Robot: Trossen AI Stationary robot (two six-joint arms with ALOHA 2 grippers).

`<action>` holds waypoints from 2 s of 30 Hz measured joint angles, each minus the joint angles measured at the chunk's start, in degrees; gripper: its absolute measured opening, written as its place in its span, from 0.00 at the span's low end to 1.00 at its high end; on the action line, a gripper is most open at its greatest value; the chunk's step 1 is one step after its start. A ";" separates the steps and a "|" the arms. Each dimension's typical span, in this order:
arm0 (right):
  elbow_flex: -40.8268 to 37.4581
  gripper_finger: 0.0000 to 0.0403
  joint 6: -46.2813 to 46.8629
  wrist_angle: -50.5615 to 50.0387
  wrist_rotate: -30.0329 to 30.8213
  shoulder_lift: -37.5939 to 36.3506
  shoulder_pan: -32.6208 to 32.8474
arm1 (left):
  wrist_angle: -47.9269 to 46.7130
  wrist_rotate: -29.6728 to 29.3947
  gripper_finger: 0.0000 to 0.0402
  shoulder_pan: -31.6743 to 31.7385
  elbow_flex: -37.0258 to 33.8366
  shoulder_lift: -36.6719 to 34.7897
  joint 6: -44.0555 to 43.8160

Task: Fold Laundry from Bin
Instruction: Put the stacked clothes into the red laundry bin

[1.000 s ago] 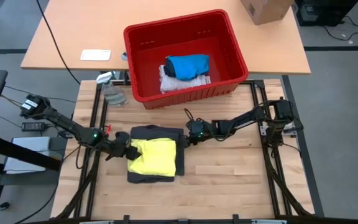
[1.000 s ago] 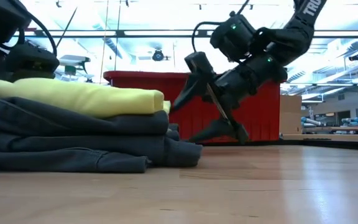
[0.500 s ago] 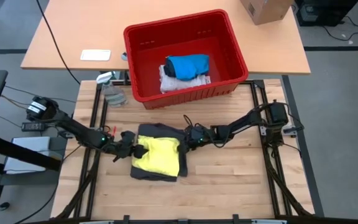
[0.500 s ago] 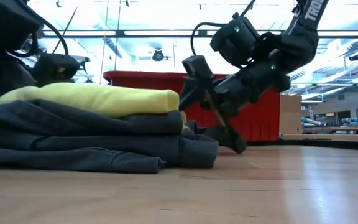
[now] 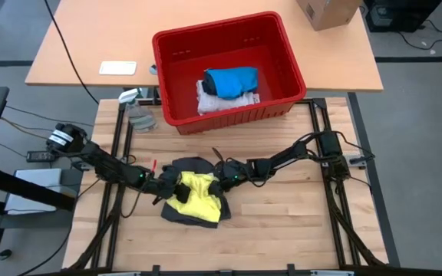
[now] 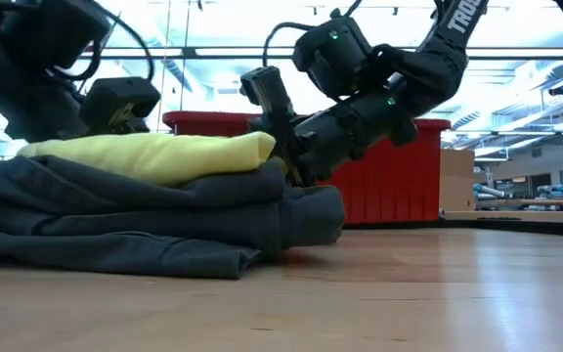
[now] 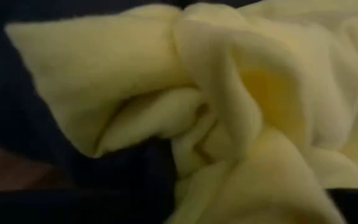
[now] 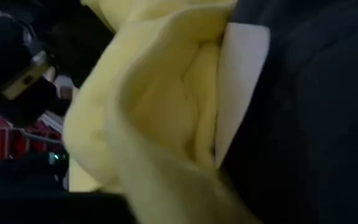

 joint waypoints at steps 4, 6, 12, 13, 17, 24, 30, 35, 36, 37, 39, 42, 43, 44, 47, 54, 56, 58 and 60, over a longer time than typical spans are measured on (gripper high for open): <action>0.27 0.23 -0.96 -1.57 -2.10 -1.58 -0.58 | -0.85 2.43 0.22 1.78 2.48 -1.37 7.66; 0.24 0.23 -1.99 -2.33 -4.49 -3.58 -1.08 | -1.30 4.45 0.22 2.93 4.21 -2.84 11.12; 0.16 0.23 -7.15 -16.99 -6.63 -16.62 -2.73 | -5.04 5.11 0.22 5.68 10.93 -6.90 17.58; 0.29 0.23 -8.85 -20.34 -6.52 -19.23 -3.11 | -5.18 4.78 0.22 6.24 12.36 -7.37 18.94; 0.57 0.23 -15.08 -30.70 -4.82 -28.78 -5.00 | -9.21 4.24 0.22 9.79 19.91 -7.94 27.40; 0.73 0.23 -22.04 -35.52 -1.29 -42.12 -11.11 | -15.46 4.67 0.22 19.44 34.64 -7.23 42.35; 0.83 0.23 -28.32 -35.18 -0.39 -49.51 -19.58 | -14.19 5.99 0.22 28.13 44.60 -4.49 48.70; 0.81 0.23 -32.36 -31.37 -5.03 -49.83 -29.05 | -15.55 8.22 0.22 35.23 52.91 1.06 55.70; 0.79 0.23 -32.32 -29.52 -6.54 -48.99 -31.21 | -16.38 8.45 0.22 36.80 54.79 2.49 55.69; 0.79 0.23 -32.03 -27.31 -7.55 -48.13 -33.38 | -16.80 8.50 0.22 38.39 56.52 3.72 55.64; 1.42 0.23 -31.49 -24.77 -9.02 -46.21 -37.49 | -17.78 8.76 0.22 41.41 59.94 6.12 55.51; 5.27 0.23 -33.13 -24.08 -10.31 -42.24 -43.48 | -18.79 9.00 0.22 45.97 64.53 9.52 56.84; 6.93 0.23 -34.41 -24.06 -10.44 -40.45 -45.17 | -18.85 9.12 0.22 47.58 65.72 10.62 57.21; 8.71 0.23 -35.75 -24.07 -10.47 -38.60 -46.92 | -18.87 9.19 0.22 49.34 66.80 11.81 57.69; 14.22 0.23 -37.59 -24.63 -10.59 -31.83 -51.37 | -18.86 12.09 0.23 54.73 68.95 15.70 57.47; 24.13 0.23 -39.66 -29.26 -12.40 -15.28 -57.98 | -20.50 20.82 0.23 64.65 72.86 27.07 53.05; 25.96 0.26 -39.40 -32.10 -14.09 -11.42 -59.60 | -22.62 22.80 0.25 66.48 73.69 29.57 52.64; 27.25 0.37 -37.67 -34.97 -15.21 -8.70 -60.94 | -26.24 25.76 0.30 67.93 74.60 31.59 52.75; 28.03 0.52 -36.01 -37.70 -15.00 -6.96 -62.42 | -30.25 29.95 0.36 69.62 75.10 32.95 53.70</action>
